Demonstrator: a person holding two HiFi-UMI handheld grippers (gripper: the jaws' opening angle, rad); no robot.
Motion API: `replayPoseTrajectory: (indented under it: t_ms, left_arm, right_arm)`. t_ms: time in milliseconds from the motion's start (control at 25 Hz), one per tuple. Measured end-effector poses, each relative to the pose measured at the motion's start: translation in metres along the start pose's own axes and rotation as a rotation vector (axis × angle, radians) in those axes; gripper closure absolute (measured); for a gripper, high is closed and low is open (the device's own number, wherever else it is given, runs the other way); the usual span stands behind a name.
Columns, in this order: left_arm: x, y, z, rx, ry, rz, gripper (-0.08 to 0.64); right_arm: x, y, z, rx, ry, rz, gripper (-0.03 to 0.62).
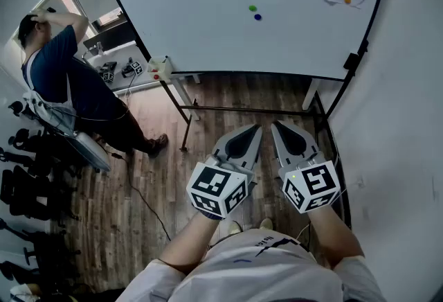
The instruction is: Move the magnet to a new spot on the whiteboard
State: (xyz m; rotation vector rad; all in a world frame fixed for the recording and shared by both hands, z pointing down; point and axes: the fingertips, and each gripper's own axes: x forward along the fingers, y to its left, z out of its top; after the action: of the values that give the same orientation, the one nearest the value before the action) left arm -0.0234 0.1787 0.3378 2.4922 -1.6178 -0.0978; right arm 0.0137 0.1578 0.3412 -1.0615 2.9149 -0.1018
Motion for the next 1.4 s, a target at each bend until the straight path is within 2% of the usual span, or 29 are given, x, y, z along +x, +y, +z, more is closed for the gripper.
replayPoseTrajectory:
  t_ms: [240,680,920,1120,1400]
  left_arm:
    - [0.005,-0.005,0.003,-0.006,-0.003,0.010,0.549]
    - [0.028,-0.016,0.003,0.012,-0.011,0.041,0.549]
    - [0.042,-0.032,-0.011,0.000,0.020,0.032,0.549]
    - [0.057,-0.028,-0.008,-0.002,0.014,0.027,0.549]
    - [0.094,-0.013,-0.005,-0.004,0.002,-0.020,0.549]
  right_arm:
    - [-0.008,-0.001,0.009,0.010,-0.025,0.041,0.580]
    - [-0.026,-0.043,0.015,0.049,-0.068,0.023,0.580]
    - [-0.033,-0.056,0.009,0.066,-0.065,0.033,0.580]
    - [-0.028,-0.074,0.012,0.061,-0.068,0.004,0.580]
    - [-0.003,-0.097,0.008,0.033,-0.046,-0.026,0.580]
